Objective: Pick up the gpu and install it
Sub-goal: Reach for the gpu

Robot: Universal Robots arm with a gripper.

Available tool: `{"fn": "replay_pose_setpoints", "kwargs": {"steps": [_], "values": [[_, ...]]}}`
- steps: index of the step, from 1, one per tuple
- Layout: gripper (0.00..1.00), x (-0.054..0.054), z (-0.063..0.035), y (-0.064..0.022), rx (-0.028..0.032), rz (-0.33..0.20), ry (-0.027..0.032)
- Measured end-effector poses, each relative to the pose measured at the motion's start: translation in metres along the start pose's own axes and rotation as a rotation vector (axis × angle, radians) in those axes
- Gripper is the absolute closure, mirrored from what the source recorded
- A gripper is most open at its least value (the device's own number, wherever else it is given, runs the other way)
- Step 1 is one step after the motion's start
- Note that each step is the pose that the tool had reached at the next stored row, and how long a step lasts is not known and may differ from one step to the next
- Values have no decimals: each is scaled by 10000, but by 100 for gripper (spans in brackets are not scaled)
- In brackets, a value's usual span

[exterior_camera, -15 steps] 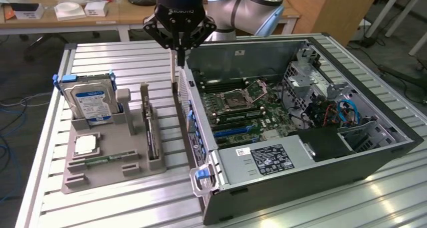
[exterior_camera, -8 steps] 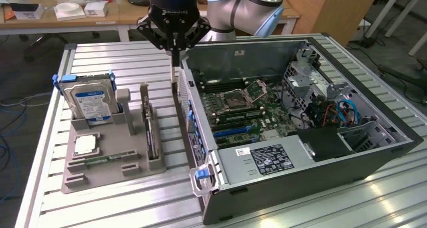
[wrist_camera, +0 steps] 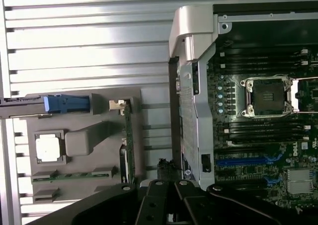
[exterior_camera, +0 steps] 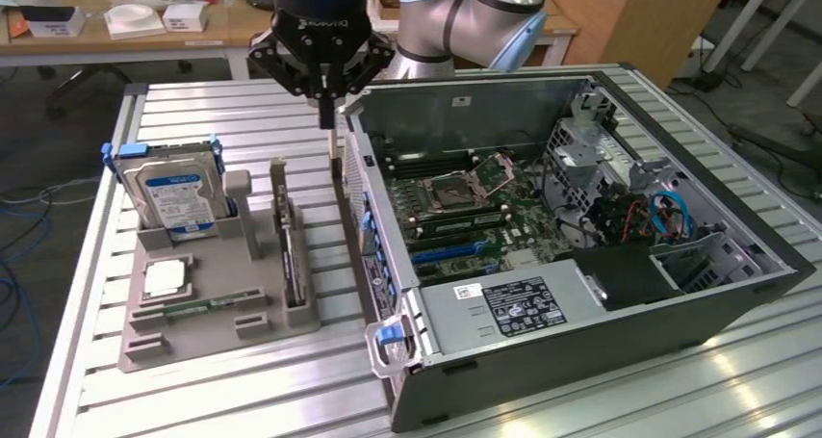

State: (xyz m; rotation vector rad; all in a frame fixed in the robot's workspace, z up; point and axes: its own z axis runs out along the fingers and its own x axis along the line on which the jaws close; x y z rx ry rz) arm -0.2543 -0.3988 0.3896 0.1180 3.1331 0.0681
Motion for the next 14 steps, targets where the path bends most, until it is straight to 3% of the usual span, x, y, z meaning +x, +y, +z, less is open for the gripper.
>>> {"fn": "replay_pose_setpoints", "kwargs": {"steps": [14], "values": [[90,212,6,-16,5,2,61]]}}
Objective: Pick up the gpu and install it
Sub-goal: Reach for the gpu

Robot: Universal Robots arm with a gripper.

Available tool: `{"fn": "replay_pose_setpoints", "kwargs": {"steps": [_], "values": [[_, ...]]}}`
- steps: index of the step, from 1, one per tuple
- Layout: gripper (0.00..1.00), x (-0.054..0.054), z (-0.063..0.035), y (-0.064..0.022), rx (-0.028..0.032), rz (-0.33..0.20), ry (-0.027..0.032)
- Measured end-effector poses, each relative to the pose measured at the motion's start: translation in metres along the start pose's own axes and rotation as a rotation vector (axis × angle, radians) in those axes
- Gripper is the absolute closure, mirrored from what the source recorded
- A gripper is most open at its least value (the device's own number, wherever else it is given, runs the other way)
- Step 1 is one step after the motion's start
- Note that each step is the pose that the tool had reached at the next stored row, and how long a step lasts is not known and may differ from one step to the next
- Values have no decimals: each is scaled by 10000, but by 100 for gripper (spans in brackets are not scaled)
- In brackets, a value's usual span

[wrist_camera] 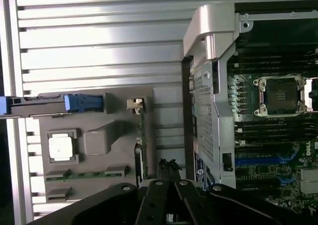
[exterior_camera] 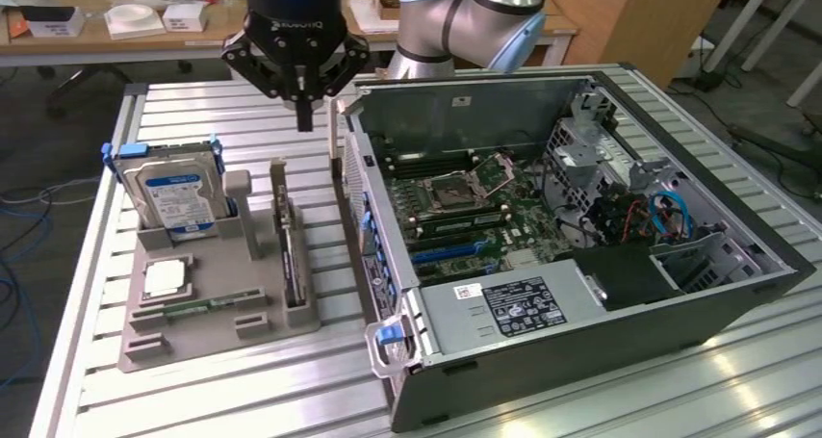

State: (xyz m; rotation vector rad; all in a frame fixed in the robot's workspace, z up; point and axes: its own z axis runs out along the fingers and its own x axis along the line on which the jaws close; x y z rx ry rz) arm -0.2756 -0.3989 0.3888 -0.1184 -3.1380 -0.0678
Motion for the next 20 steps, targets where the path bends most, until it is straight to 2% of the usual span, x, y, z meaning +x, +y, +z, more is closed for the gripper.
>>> {"fn": "replay_pose_setpoints", "kwargs": {"steps": [20], "values": [[90,332,12,-26,7,4,97]]}}
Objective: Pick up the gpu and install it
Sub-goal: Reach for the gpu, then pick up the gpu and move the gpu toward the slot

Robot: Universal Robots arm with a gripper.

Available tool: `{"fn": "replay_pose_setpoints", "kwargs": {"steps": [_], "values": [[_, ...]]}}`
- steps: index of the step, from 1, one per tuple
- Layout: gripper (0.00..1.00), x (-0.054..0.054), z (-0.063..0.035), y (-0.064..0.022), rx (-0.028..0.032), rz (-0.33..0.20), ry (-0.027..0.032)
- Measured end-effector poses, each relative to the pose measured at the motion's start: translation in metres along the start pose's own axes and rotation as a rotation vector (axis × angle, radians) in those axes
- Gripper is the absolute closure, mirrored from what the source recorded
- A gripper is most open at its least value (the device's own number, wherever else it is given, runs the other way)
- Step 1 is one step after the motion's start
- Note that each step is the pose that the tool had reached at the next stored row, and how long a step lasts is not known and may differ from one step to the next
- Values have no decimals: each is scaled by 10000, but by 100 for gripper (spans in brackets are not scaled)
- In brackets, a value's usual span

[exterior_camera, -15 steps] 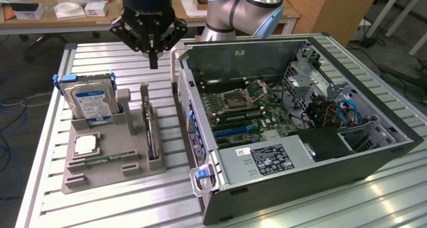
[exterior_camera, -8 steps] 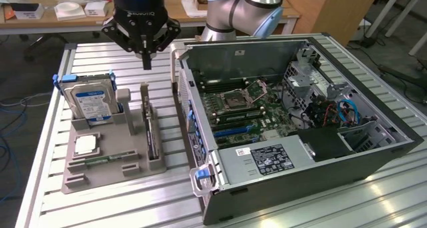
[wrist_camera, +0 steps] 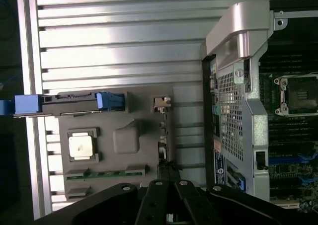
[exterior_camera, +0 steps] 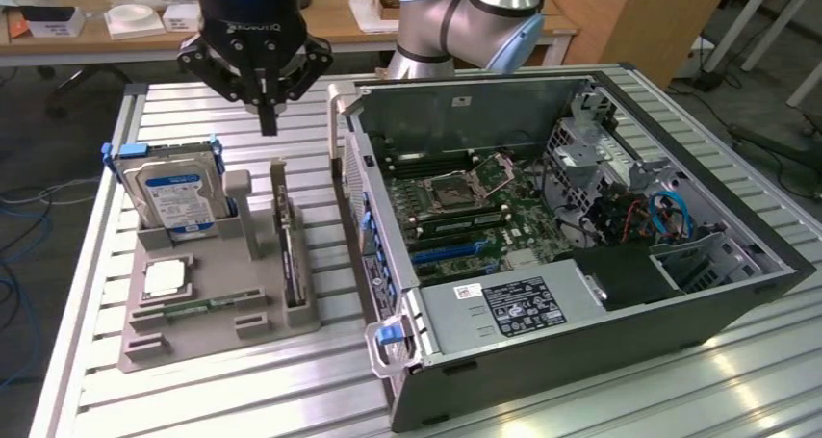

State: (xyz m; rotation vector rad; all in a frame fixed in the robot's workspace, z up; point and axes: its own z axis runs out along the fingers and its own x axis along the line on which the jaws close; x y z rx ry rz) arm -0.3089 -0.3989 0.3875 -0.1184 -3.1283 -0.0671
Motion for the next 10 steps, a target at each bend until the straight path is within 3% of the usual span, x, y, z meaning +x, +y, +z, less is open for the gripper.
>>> {"fn": "replay_pose_setpoints", "kwargs": {"steps": [10], "values": [[90,43,2,-3,1,0,12]]}}
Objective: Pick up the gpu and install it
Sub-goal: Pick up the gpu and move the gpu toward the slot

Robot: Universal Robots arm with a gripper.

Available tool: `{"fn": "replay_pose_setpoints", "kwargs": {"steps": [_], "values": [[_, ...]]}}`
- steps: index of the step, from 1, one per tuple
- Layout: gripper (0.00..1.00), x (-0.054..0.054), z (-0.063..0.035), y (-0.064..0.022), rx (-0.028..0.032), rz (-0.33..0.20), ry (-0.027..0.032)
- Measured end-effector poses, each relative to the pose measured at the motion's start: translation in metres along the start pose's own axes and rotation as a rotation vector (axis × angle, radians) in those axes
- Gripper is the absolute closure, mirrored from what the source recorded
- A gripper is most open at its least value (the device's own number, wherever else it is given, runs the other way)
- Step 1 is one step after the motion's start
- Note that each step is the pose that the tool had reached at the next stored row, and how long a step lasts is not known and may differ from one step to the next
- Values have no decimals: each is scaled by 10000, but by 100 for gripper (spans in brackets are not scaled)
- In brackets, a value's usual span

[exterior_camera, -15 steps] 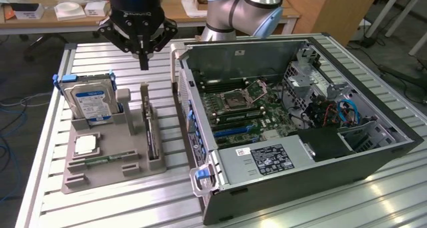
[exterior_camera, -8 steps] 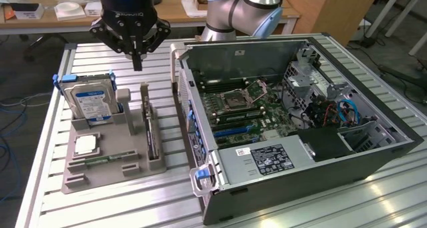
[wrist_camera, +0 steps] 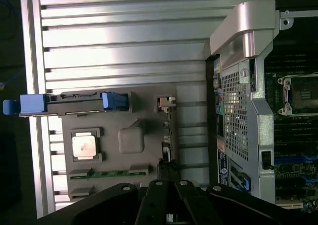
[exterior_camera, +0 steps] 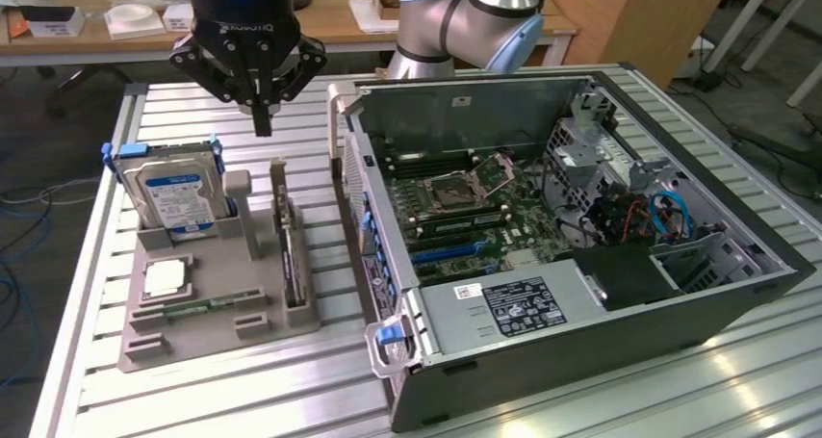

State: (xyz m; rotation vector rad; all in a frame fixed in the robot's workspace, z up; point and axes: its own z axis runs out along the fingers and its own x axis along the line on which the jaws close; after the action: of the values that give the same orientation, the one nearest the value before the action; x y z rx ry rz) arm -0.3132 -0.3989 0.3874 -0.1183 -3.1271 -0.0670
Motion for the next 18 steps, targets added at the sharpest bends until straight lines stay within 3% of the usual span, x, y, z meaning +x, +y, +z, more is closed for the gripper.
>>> {"fn": "replay_pose_setpoints", "kwargs": {"steps": [8,10,12,13,15,18], "values": [[89,0,0,0,0,0,0],[83,0,0,0,0,0,0],[71,0,0,0,0,0,0],[71,0,0,0,0,0,0],[59,0,0,0,0,0,0],[53,3,0,-4,1,-42,2]]}}
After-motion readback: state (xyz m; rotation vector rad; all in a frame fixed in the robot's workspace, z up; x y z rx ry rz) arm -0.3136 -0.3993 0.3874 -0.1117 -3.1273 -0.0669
